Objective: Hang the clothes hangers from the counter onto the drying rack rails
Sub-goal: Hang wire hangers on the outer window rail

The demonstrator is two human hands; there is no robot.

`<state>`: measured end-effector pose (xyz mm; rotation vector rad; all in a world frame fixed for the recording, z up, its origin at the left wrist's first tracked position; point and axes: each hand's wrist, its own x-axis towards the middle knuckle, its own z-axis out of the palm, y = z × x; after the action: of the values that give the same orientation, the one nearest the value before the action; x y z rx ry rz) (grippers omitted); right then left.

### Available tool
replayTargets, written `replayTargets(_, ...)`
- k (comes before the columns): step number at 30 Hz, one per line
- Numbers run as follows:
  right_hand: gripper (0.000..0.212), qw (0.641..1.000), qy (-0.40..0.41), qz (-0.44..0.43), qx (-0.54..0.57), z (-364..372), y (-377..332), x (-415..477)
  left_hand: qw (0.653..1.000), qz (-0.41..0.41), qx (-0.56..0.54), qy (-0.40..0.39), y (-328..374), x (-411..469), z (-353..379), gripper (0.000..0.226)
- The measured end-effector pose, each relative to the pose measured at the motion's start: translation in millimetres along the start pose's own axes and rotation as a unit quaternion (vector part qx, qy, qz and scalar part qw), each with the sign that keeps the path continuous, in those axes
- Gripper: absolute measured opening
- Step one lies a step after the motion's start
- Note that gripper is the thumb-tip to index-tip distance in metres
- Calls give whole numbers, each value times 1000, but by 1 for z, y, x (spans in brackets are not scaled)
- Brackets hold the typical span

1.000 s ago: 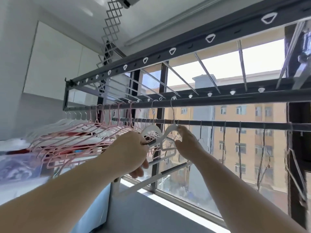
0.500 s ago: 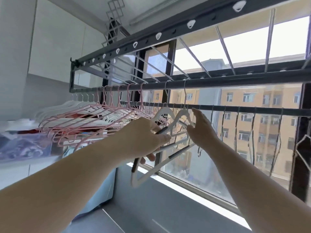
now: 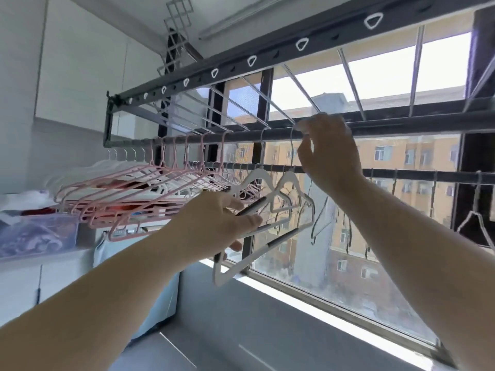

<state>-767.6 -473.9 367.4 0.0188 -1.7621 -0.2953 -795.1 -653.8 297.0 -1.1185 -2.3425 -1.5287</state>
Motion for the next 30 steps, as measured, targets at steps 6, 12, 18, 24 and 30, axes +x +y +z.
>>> replayTargets(6,39,955,-205,12,-215,2,-13,57,1000,4,-22,-2,-16,-6,3,14)
replayTargets(12,34,914,-315,113,-230,12,-5,65,992,70,106,2,-30,-7,7,32)
replayTargets(18,49,903,-319,96,-271,17,-5,60,987,101,125,10,-32,-7,8,32)
replayTargets(24,44,897,-331,97,-277,25,-4,64,987,104,119,20,-36,-5,7,32)
replayTargets(30,42,904,-337,127,-231,18,2,60,987,121,108,18,-35,-4,11,32)
